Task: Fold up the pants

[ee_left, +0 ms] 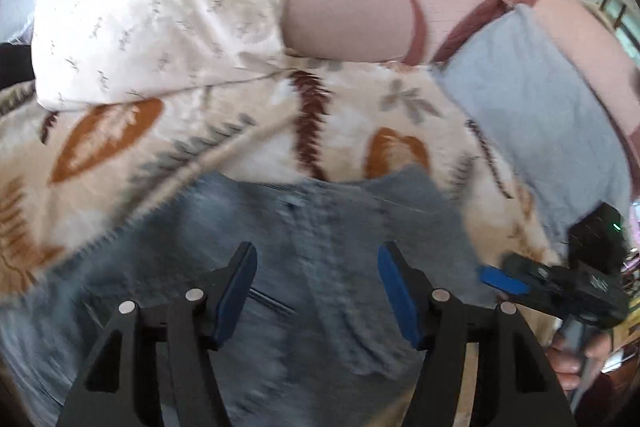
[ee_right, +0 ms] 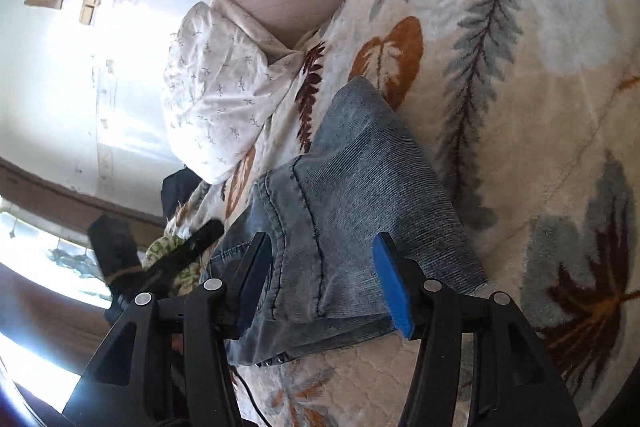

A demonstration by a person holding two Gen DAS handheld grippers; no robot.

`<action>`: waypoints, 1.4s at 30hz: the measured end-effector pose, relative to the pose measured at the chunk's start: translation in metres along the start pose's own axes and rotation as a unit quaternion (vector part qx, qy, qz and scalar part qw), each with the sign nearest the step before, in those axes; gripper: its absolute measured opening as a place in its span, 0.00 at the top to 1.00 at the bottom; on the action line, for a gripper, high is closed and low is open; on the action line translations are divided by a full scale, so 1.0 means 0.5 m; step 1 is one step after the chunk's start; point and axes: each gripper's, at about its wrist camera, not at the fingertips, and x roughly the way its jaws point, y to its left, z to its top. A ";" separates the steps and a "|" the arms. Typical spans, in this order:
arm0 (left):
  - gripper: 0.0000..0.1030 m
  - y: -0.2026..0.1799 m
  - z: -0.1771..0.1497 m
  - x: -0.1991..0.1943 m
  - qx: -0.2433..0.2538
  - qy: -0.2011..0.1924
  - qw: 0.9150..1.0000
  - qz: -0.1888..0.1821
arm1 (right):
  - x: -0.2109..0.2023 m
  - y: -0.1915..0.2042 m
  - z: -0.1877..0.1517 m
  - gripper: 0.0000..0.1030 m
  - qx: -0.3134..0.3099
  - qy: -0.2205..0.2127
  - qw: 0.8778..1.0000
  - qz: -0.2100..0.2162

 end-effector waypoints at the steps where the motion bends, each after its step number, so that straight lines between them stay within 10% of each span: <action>1: 0.34 -0.018 -0.015 0.005 0.000 0.005 1.000 -0.004 | 0.000 -0.001 0.002 0.49 0.002 -0.002 1.000 0.004; 7: 0.37 -0.076 -0.106 0.083 -0.014 0.076 0.997 0.002 | -0.001 -0.033 0.010 0.47 0.046 -0.007 0.999 0.009; 13: 0.76 -0.088 -0.136 0.076 -0.047 0.068 0.996 -0.026 | 0.021 -0.095 0.013 0.47 0.125 0.018 0.992 0.001; 20: 0.77 -0.103 -0.141 0.030 -0.062 0.039 0.997 -0.036 | -0.001 -0.069 0.018 0.41 0.108 0.001 0.994 0.006; 26: 0.73 -0.027 -0.191 0.058 -0.169 0.071 0.981 -0.064 | 0.027 -0.075 0.009 0.40 0.098 0.032 0.995 -0.017; 35: 0.44 -0.071 -0.253 -0.093 -0.076 -0.033 0.994 0.066 | 0.019 -0.056 0.011 0.33 0.077 0.020 0.997 -0.009; 42: 0.28 0.024 -0.359 -0.286 -0.085 -0.113 0.965 0.221 | 0.028 0.009 -0.010 0.33 0.003 0.017 1.000 0.005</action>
